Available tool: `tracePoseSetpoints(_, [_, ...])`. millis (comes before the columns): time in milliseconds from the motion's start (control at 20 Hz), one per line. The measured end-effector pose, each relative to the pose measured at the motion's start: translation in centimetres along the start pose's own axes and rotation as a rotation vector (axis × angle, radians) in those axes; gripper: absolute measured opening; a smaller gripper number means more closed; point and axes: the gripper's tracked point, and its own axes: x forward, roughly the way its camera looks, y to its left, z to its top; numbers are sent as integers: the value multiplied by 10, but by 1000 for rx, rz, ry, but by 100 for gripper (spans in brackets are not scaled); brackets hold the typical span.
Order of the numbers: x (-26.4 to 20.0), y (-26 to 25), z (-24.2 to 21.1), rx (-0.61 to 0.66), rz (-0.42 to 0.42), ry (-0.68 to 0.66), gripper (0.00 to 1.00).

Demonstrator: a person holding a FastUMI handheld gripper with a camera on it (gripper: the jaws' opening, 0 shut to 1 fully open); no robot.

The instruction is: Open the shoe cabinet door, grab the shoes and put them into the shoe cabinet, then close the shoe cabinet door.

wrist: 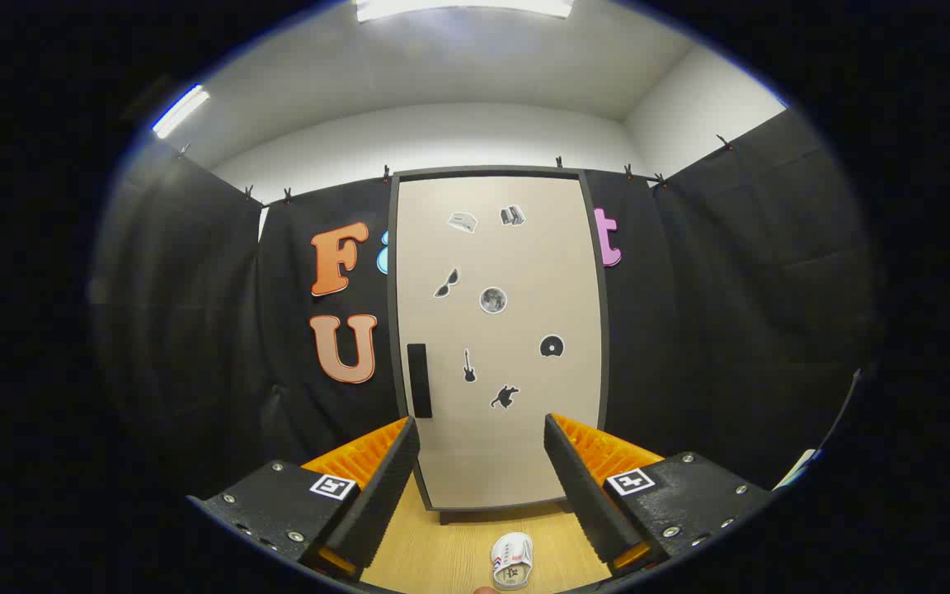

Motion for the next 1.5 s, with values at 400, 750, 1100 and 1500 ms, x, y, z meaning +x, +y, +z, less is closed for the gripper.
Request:
tracePoseSetpoints(400, [2, -1, -2, 3, 2, 3, 95])
tracePoseSetpoints(750, [4, -1, 0, 10, 4, -5, 95])
tracePoseSetpoints(1100, [7, 1, -5, 8, 9, 7, 95])
tracePoseSetpoints(1500, [28, 15, -18, -1, 25, 37, 95])
